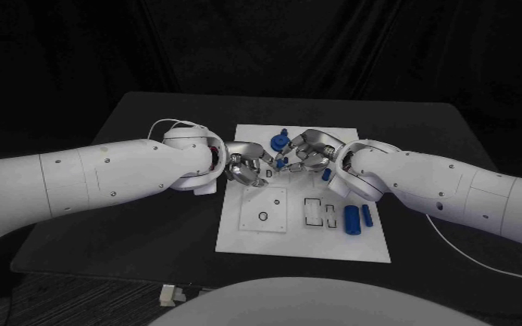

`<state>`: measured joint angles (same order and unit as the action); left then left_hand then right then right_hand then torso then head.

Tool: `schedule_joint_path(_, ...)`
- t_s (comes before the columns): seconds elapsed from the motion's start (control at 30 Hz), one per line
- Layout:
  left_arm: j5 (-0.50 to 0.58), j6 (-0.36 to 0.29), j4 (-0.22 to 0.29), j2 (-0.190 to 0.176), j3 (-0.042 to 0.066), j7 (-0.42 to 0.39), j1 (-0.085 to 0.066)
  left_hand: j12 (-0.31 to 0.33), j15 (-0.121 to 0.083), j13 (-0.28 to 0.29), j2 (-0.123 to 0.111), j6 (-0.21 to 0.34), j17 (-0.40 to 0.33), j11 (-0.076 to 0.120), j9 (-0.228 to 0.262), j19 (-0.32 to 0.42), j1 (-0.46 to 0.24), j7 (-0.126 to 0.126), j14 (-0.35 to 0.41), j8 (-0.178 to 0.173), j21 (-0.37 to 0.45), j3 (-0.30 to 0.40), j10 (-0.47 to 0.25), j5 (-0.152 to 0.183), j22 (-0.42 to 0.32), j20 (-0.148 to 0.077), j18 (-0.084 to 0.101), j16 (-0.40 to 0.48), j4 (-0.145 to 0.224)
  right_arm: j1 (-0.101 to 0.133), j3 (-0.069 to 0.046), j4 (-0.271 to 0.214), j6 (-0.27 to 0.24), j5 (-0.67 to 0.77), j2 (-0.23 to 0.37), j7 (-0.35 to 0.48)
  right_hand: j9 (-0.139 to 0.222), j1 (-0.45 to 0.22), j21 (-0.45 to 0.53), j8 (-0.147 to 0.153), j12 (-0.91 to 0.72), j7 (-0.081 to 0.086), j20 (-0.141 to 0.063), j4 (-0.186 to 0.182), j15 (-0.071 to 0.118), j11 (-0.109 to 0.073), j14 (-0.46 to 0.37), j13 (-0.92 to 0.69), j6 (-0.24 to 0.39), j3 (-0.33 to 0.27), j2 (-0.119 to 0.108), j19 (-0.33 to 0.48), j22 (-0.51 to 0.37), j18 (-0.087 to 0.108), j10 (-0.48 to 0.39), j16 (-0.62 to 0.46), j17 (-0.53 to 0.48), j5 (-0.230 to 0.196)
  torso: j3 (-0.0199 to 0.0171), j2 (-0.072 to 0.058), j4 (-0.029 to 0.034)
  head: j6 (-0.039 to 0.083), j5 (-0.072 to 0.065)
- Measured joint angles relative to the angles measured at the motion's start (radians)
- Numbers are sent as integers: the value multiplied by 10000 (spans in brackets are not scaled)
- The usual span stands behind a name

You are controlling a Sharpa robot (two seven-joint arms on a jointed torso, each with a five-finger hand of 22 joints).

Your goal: Assemble the parts on the task board

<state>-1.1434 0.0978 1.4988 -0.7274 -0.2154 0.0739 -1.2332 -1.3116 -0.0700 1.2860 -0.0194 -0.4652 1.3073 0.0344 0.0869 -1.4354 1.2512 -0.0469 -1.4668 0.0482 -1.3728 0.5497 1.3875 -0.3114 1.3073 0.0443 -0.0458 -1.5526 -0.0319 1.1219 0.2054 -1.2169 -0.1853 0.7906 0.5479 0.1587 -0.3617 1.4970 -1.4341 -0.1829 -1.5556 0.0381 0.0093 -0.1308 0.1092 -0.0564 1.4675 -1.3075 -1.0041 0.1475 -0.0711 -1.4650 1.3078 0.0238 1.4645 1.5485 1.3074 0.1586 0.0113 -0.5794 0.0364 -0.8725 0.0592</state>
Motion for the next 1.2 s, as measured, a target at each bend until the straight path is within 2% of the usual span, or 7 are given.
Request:
schedule_joint_path(0.1, 0, -50, 7, 0, 0, -63, 0, 0, 0, 14, 0, -208, 0, 0, 20, 0, 0, -51, 0, 40, 0, 13, 0, 0, 0, 0, 0, 0, -13, 0, 0, 20, -4, 46, -26, -82, 0, 0, 0, 1, 0, 12, 0, 0, -33, 50, -33, 0, 12, 0, 0, 0, 0, 0, 20, 0, 0, 25, 0, 0, 0, 0, 0)
schedule_joint_path(0.17, -1, -107, 12, 8, 5, -117, 0, 0, 0, 21, 0, -857, 0, -47, 119, 0, 0, -157, 0, 196, 0, 36, 46, -21, 0, 0, 0, 0, -75, 0, 0, 24, -4, 103, -45, -142, 0, 0, 0, 4, 0, 12, 0, 0, -33, 51, -32, 0, 13, 0, 0, 0, 0, 0, 20, 0, 0, 39, 0, 1, 0, 0, 0)
schedule_joint_path(0.2, -1, -135, 18, 16, 10, -145, 0, 0, 1, 30, 0, -1342, 0, -133, 193, 0, 0, -263, 0, 313, 0, 36, 51, -43, 0, 0, 0, 0, -128, 0, 0, 24, -4, 134, -58, -168, 0, 0, 0, 21, 0, 12, 0, 0, -32, 50, -33, 0, 13, 0, 0, 0, 0, -1, 20, 0, 0, 39, 0, 2, 0, 0, 0)
schedule_joint_path(0.27, -1, -206, 23, 37, 12, -196, 0, 0, 5, 35, 0, -1674, 0, -186, 241, 0, 0, -380, 5, 388, 0, 26, 40, -43, 0, 0, 0, 0, -139, 0, 3, 24, -2, 208, -85, -224, 0, 0, 2, 22, 0, 47, 0, -28, -33, 50, -33, 0, 48, -28, 0, 0, 0, -1, 20, 0, 0, 39, 0, 3, 0, 0, 0)
schedule_joint_path(0.37, -5, -311, 2, 39, 9, -223, 0, 0, 77, 53, -53, -2422, 0, -186, 336, 0, 53, -370, -1, 582, 0, 54, 40, -43, 0, 0, 0, 0, -166, 0, 3, 16, 18, 304, -113, -277, 0, 0, 42, 22, 0, 48, 0, -29, -32, 50, -33, 1, 48, -30, -1, 0, -1, -1, 20, 0, 0, 77, 0, 3, 0, 0, -11)
schedule_joint_path(1.2, -24, -446, -108, 162, 4, -126, 2, 0, 112, 27, -52, -2607, 0, -222, 340, 75, 53, -390, 34, 679, 40, 95, 4, -79, 0, 75, 0, 0, -206, 0, 1, 33, 152, 579, -132, -503, 12, -16, 41, 81, 0, 54, 36, 27, -93, 120, -41, 1, 78, -83, 15, -36, -2, 0, 19, 0, 0, 312, -1, 2, -5, 0, -32)
